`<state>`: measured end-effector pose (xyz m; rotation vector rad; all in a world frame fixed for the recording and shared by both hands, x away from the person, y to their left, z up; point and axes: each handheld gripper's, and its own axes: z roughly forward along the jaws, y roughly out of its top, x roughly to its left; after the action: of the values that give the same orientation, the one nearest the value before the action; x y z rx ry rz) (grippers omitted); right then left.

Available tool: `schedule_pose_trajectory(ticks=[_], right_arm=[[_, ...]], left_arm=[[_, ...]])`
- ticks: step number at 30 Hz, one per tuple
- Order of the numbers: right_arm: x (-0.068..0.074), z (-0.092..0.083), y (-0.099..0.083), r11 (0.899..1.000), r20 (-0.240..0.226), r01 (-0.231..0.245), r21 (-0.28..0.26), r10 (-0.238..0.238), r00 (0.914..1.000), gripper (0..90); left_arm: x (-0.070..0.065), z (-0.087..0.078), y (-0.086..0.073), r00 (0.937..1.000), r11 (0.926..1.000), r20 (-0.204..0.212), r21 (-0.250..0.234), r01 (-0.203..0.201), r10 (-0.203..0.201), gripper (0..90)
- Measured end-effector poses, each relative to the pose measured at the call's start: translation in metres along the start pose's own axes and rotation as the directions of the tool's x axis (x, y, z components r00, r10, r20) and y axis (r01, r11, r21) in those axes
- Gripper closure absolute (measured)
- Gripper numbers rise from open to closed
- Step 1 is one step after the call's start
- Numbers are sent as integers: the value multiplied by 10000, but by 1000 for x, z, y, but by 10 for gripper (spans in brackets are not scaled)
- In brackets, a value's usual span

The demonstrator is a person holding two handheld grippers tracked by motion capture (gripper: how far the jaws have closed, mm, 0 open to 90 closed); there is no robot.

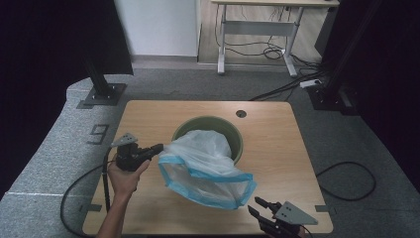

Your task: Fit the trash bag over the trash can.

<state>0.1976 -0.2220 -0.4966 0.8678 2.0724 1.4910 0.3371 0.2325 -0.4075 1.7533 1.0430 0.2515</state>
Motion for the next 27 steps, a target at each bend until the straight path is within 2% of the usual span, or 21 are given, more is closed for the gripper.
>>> schedule_pose_trajectory(ticks=[3, 10, 14, 18, 20, 24, 27], right_arm=[[-3, -8, 15, 9994, 252, 110, -314, -102, 9996, 527], [-16, -3, 54, 9941, 587, 680, -840, -632, 9963, 492], [-18, 14, 68, 9938, 286, 902, -644, -886, 9957, 482], [-18, 36, 73, 9962, -120, 819, -305, -823, 9965, 475], [-18, 44, 75, 9967, -214, 763, -274, -769, 9968, 568], [-23, 50, 78, 9986, -372, 439, -292, -450, 9983, 820], [-25, 48, 83, 9972, -287, 601, -446, -614, 9977, 885]], left_arm=[[-2, 0, 1, 10000, 10000, 28, 8, -47, 47, 900], [-6, 1, 6, 9998, 9998, 86, 17, -175, 174, 900], [-7, 3, 7, 9998, 9998, 130, 13, -173, 173, 900], [-7, 4, 8, 9995, 9999, 283, -5, -107, 107, 900], [-6, 4, 10, 9995, 10000, 313, -10, -99, 100, 900], [-7, 3, 13, 9994, 9999, 330, -44, -139, 141, 900], [-8, 1, 15, 9993, 9998, 322, -95, -191, 194, 900]])
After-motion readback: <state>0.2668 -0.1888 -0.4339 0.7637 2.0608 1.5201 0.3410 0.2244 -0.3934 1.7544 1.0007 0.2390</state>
